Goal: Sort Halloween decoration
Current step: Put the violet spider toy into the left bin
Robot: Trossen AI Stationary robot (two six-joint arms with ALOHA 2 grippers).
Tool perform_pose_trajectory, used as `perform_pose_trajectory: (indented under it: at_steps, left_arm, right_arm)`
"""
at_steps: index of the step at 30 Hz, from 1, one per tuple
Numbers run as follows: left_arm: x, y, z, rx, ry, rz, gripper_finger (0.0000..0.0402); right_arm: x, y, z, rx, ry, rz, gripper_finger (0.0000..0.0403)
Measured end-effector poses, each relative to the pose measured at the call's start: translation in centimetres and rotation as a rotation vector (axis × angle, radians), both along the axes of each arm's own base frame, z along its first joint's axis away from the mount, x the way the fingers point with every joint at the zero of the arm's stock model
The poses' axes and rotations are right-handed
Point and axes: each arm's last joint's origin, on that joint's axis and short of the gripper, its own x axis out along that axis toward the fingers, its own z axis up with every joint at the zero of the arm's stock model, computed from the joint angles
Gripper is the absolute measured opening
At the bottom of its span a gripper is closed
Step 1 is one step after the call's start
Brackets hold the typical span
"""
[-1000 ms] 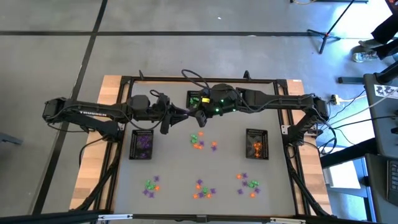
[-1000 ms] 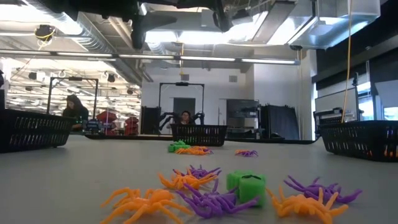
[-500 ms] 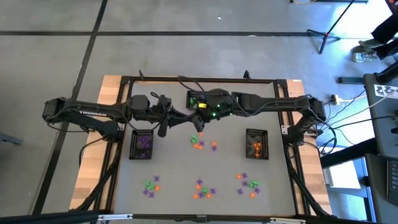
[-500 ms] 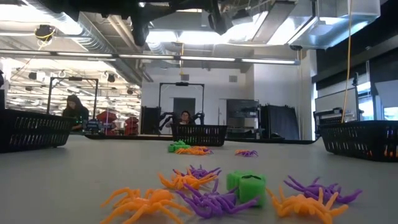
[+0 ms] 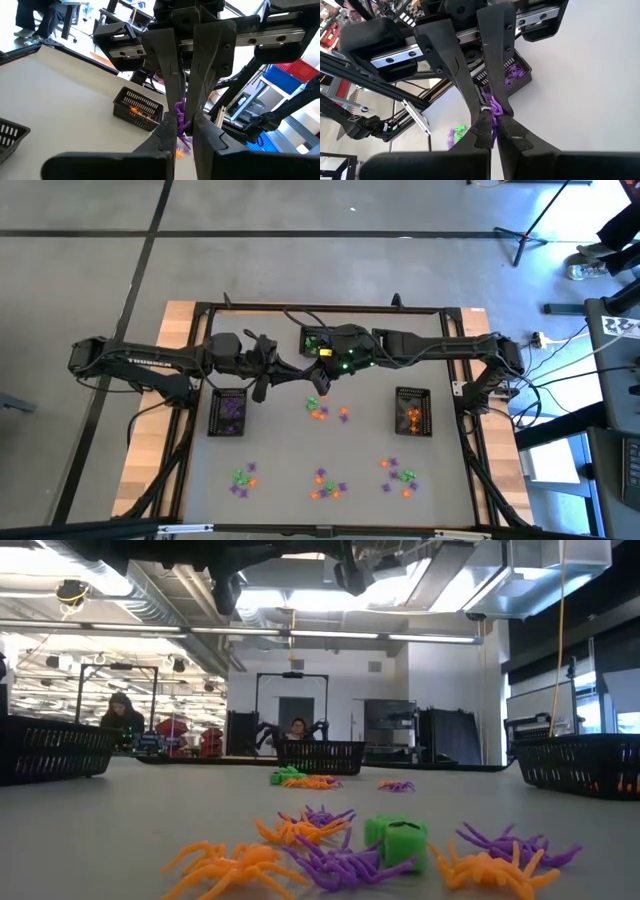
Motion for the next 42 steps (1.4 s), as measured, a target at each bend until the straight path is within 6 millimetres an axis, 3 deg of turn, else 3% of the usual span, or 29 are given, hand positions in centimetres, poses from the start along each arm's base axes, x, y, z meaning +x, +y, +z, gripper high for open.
perform_pose_trajectory:
  at_steps: [11, 42]
  left_arm:
    - [0.00, 0.00, 0.00, -0.036, 0.001, 0.004, 0.0044]
    - [-0.05, -0.22, 0.17, -0.061, -0.007, -0.070, 0.0047]
  right_arm:
    - [-0.04, 0.07, -0.02, 0.009, 0.005, 0.022, 0.0012]
    - [-0.31, 0.32, -0.56, 0.024, 0.059, 0.101, 0.0012]
